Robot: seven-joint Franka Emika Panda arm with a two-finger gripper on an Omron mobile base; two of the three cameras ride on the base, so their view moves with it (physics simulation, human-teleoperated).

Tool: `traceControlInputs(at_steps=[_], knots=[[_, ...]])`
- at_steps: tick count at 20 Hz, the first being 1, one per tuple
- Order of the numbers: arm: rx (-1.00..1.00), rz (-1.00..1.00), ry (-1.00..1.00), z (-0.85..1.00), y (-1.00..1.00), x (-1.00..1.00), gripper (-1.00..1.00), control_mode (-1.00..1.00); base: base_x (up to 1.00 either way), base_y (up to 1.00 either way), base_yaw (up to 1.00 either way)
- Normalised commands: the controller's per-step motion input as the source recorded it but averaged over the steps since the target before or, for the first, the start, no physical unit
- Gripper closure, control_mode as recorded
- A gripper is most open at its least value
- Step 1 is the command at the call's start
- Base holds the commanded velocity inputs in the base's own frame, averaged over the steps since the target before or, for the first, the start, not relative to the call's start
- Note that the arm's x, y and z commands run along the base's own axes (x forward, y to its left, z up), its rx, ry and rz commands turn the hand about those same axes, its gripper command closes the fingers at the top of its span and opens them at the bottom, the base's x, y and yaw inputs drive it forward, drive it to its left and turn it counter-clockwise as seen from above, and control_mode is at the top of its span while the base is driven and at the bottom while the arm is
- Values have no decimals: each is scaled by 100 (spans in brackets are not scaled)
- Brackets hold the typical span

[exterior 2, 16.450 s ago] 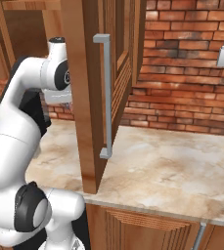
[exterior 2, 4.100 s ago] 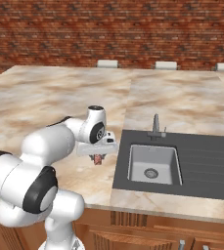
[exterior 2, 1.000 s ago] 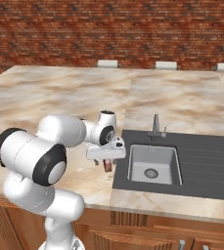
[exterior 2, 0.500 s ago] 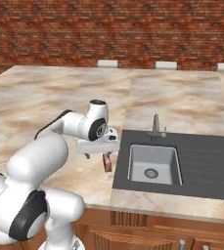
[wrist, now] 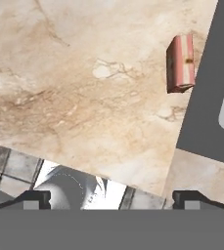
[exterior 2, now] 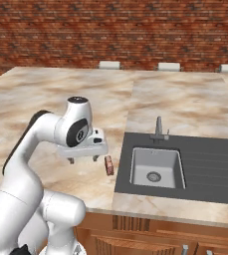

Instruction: Open the cabinet. Pick the bar soap and place it next to the sink. Then close the cabinet.

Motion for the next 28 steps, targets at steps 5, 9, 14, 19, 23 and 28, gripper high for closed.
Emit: traceControlInputs(at_steps=[5, 9, 14, 19, 23, 28], knots=[[4, -3, -3, 56, 9, -69, -100, -100, 0, 0, 0], [2, -23, 0, 8, 23, -15, -100, -100, 0, 0, 0], [1, -35, -3, 15, 32, 0, -100, -100, 0, 0, 0], [0, -27, -3, 23, 21, -2, -100, -100, 0, 0, 0], [0, -1, 0, 0, 0, 0, -100, -100, 0, 0, 0], [0, 0, 0, 0, 0, 0, -100, -100, 0, 0, 0]])
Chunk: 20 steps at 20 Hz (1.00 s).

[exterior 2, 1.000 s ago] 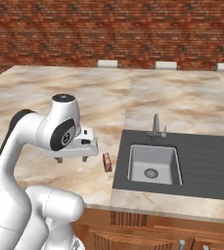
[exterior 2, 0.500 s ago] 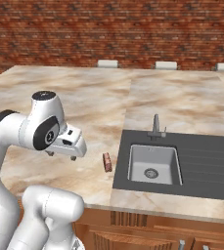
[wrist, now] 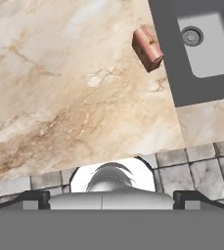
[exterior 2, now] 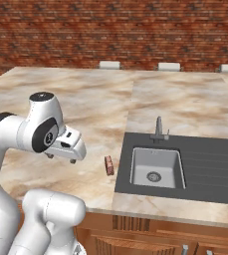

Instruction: Open the cabinet. Pick the bar soap and place it next to the sink. Then close the cabinet.

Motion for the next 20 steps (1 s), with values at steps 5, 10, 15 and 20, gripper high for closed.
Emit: traceControlInputs(at_steps=[5, 10, 15, 20], knots=[[0, 0, 0, 0, 0, -4, -100, 100, -12, 0, -1], [0, 0, 0, 0, 0, 0, -100, 100, -100, -34, -47], [0, 0, 0, 0, 0, 0, -100, 100, -57, -12, -84], [0, 0, 0, 0, 0, 0, -100, 100, 27, -5, -84]])
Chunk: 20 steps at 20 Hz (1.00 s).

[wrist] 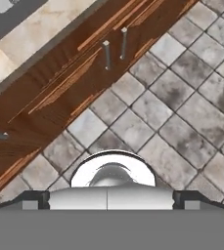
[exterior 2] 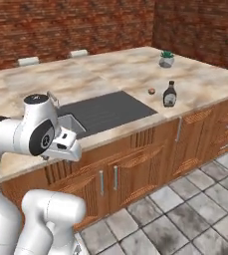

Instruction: Open the cabinet. Pick the bar soap and place it next to the sink. Then close the cabinet.

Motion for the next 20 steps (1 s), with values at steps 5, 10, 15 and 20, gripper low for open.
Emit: traceControlInputs(at_steps=[5, 10, 15, 20], knots=[[0, 0, 0, 0, 0, 0, -100, 100, 12, 0, -100], [0, 0, 0, 0, 0, 0, -100, 100, 7, 9, -100], [0, 0, 0, 0, 0, 0, -100, 100, 91, 49, -88], [0, 0, 0, 0, 0, 0, -100, 100, 100, 68, -29]])
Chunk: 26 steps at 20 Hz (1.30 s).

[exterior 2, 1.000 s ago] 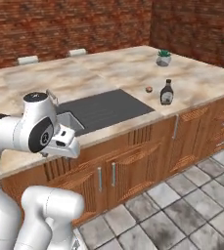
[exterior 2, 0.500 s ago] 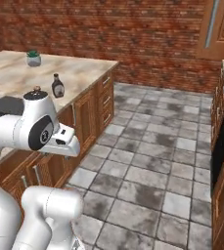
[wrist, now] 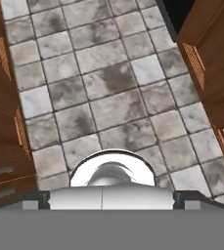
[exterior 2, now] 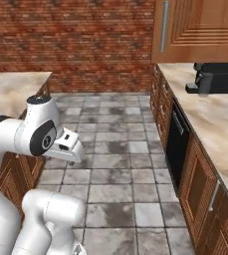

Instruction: Open the cabinet. Pick the bar soap and place it next to the sink. Then close the cabinet.

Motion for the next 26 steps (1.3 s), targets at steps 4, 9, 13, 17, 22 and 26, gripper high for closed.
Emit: traceControlInputs(at_steps=[4, 9, 13, 17, 22, 26], knots=[[0, 0, 0, 0, 0, 0, -100, 100, 90, 96, 0], [0, 0, 0, 0, 0, 0, -100, 100, 100, 18, -21], [0, 0, 0, 0, 0, 0, -100, 100, 100, 0, -58], [0, 0, 0, 0, 0, 0, -100, 100, 100, 19, -66], [0, 0, 0, 0, 0, 0, -100, 100, 100, 57, -77], [0, 0, 0, 0, 0, 0, -100, 100, 100, 70, -81]])
